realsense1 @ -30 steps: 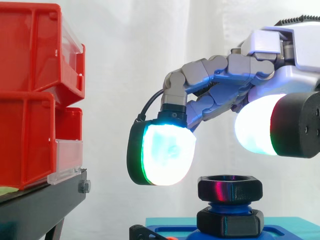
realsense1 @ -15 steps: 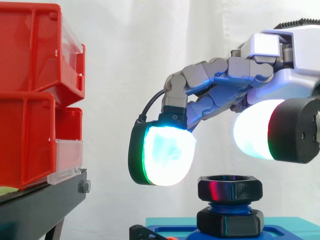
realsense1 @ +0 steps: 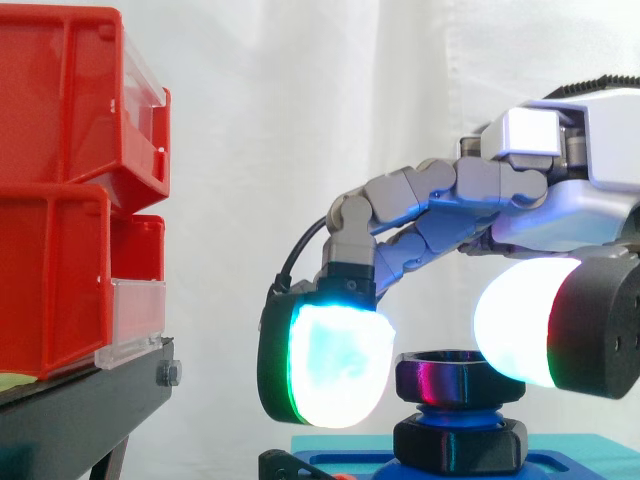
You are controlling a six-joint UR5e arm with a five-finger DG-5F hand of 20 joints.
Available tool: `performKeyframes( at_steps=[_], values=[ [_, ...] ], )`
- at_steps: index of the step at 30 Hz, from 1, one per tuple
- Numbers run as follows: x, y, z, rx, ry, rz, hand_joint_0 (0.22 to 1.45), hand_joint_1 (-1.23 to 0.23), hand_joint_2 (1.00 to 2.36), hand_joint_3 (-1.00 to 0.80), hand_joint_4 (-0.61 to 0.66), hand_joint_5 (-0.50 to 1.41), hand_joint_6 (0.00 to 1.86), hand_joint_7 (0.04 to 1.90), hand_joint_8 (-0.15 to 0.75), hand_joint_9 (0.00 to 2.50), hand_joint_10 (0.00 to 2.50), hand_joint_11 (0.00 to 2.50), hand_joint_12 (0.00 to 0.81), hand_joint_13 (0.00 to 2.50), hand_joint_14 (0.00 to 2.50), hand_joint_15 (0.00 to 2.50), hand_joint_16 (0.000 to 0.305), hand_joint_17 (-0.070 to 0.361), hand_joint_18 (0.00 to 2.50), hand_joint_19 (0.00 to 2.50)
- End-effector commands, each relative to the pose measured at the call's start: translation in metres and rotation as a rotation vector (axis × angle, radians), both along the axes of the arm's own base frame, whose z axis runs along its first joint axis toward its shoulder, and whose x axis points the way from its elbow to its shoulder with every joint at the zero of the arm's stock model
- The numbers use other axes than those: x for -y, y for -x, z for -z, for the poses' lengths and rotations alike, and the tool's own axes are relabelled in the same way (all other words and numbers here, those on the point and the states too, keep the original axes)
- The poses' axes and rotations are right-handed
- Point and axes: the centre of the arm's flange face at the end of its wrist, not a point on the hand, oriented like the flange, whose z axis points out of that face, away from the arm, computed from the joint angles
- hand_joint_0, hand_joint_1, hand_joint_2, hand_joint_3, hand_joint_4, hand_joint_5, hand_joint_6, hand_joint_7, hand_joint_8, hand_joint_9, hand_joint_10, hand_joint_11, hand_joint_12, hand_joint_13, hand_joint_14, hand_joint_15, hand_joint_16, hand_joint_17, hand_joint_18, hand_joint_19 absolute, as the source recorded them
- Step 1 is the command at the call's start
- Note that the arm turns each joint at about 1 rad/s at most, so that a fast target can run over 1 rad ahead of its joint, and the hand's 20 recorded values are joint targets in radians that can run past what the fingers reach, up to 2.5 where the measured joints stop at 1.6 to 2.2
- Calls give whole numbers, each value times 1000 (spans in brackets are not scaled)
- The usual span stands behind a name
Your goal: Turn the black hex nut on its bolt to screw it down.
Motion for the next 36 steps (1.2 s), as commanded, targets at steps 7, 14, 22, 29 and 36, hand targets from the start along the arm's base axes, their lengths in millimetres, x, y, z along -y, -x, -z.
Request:
performKeyframes(
  at_steps=[7,14,22,29,36],
  values=[
    [7,0,-9,-4,3,-46,529,-345,1000,-500,258,-85,533,1061,247,536,6,237,285,466,5,131,51,114,476,563],
    [11,2,-15,-45,4,-58,530,-350,1000,-500,260,-87,541,1042,250,541,6,243,286,472,5,140,51,114,482,564],
    [18,4,-14,-52,5,-61,531,-357,1000,-500,265,-86,514,1075,250,546,6,245,288,479,6,141,51,115,485,571],
    [24,4,-14,-49,5,-57,532,-361,1000,-500,260,-86,510,1081,250,549,6,254,288,485,6,143,51,115,489,572],
    [28,4,-15,-37,4,-58,533,-361,1000,-500,267,-85,508,1083,251,550,9,253,289,492,6,151,51,115,493,571]
  ],
)
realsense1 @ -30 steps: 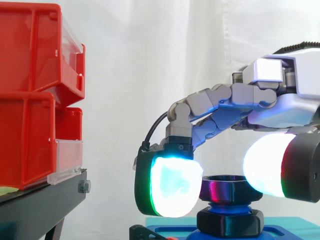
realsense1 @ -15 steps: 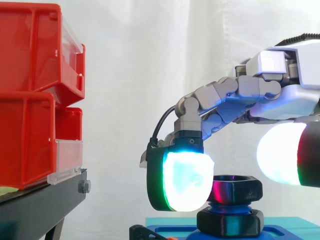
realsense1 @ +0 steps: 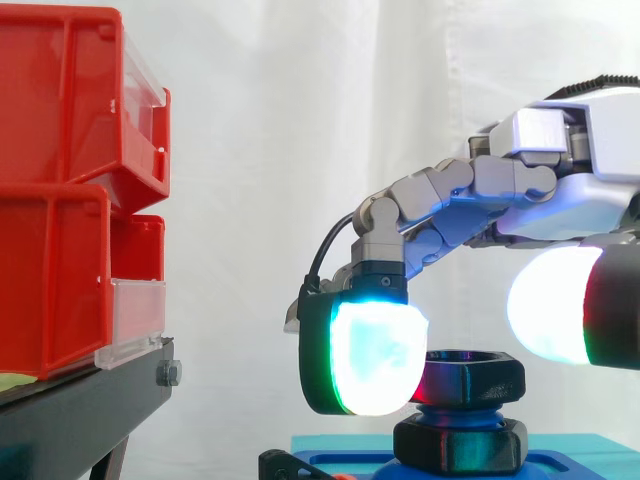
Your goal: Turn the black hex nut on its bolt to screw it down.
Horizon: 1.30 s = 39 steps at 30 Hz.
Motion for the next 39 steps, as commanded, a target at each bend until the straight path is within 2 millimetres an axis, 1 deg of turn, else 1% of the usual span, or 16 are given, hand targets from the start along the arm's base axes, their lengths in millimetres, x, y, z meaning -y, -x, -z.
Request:
performKeyframes(
  at_steps=[1,7,12,20,25,27,31,36,38,39],
  values=[
    [3,0,0,6,0,0,533,-361,1000,-500,270,-85,507,1085,249,550,6,258,289,492,7,148,51,115,492,571],
    [8,1,-1,7,1,0,533,-361,1000,-500,269,-85,505,1088,249,551,7,255,289,497,7,156,51,115,498,581],
    [20,2,0,9,3,5,533,-361,1000,-500,269,-86,500,1094,250,554,7,263,292,508,6,162,51,115,498,581],
    [32,5,-1,10,4,0,533,-361,1000,-500,270,-86,500,1085,251,561,7,265,290,512,7,163,51,115,511,591],
    [44,7,-1,13,4,3,534,-362,1000,-500,270,-87,500,1084,251,565,7,272,290,515,7,170,51,115,511,587],
    [44,7,-1,13,4,2,534,-362,1000,-500,270,-87,500,1082,252,567,7,271,291,519,7,171,51,115,512,587],
    [53,9,-1,13,4,5,529,-357,1000,-500,267,-88,500,1077,252,565,7,271,292,521,7,181,52,116,514,587],
    [74,14,-1,13,5,3,520,-346,1000,-500,271,-88,500,1072,253,565,7,271,295,522,7,180,52,117,514,593],
    [78,15,-1,13,5,3,516,-339,1000,-500,274,-88,500,1072,255,565,7,265,297,522,9,179,52,118,515,594],
    [84,17,-2,15,6,5,515,-338,1000,-500,274,-88,500,1072,254,565,7,262,297,523,7,179,53,118,515,594]
  ],
)
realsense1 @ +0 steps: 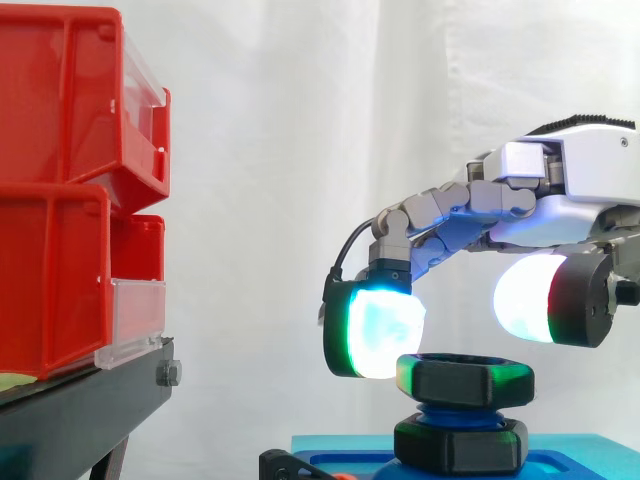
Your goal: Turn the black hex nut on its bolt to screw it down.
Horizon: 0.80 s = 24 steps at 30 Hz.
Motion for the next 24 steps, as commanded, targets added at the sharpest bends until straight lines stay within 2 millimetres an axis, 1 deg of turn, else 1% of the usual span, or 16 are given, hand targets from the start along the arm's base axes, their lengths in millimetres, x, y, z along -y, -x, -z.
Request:
performKeyframes(
  at_steps=[1,4,6,9,12,13,21,24],
  values=[
    [13,4,0,0,1,1,513,-336,1000,-500,275,-88,500,1071,257,565,7,268,298,524,7,179,53,119,517,591],
    [26,7,-1,2,0,-1,511,-333,1000,-500,276,-88,500,1070,255,563,8,268,299,524,7,182,53,119,518,591],
    [30,7,-2,12,0,-2,511,-332,1000,-500,272,-88,500,1066,257,564,7,268,298,525,7,178,53,120,517,590],
    [33,7,-5,31,3,-12,511,-332,1000,-500,276,-88,500,1065,255,563,7,268,298,524,7,185,53,120,516,590],
    [32,4,-12,51,2,-26,511,-332,1000,-500,276,-88,500,1064,256,564,7,261,297,525,7,182,53,120,518,591],
    [29,2,-15,58,0,-32,510,-332,1000,-500,278,-88,500,1064,256,564,7,265,297,526,7,182,53,120,518,599],
    [12,-5,-18,86,0,-46,510,-332,1000,-500,283,-89,500,1054,257,568,7,266,297,529,7,183,53,120,518,599],
    [-5,-10,-19,99,-1,-58,510,-332,1000,-500,281,-89,501,1050,257,568,6,262,298,529,7,183,53,120,519,601]
  ],
)
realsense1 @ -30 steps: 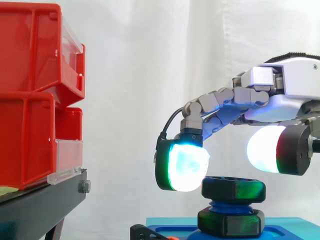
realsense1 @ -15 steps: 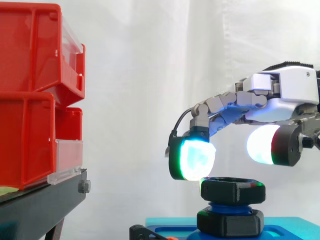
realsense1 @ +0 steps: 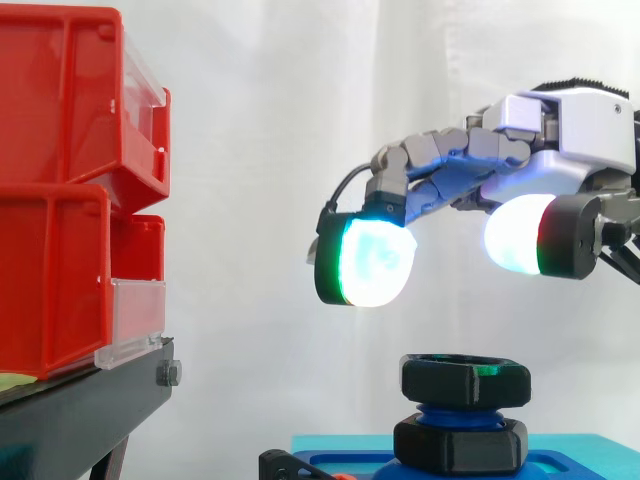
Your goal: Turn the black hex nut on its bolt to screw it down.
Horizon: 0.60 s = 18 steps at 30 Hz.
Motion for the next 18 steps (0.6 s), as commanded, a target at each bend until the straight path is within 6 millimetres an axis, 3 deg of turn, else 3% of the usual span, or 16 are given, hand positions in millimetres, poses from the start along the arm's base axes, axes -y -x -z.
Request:
performKeyframes(
  at_steps=[1,4,18],
  values=[
    [-15,-4,-1,9,-1,-12,510,-332,1000,-500,281,-89,501,1044,256,567,7,262,298,529,7,183,53,120,523,594],
    [-33,-8,-1,11,-3,-20,511,-332,1000,-500,274,-89,500,1047,258,568,6,263,298,529,7,183,53,120,520,601],
    [-68,-21,33,-33,-16,-34,514,-336,1000,-500,281,-88,501,1047,261,583,7,275,298,534,8,185,53,119,521,602]
  ],
)
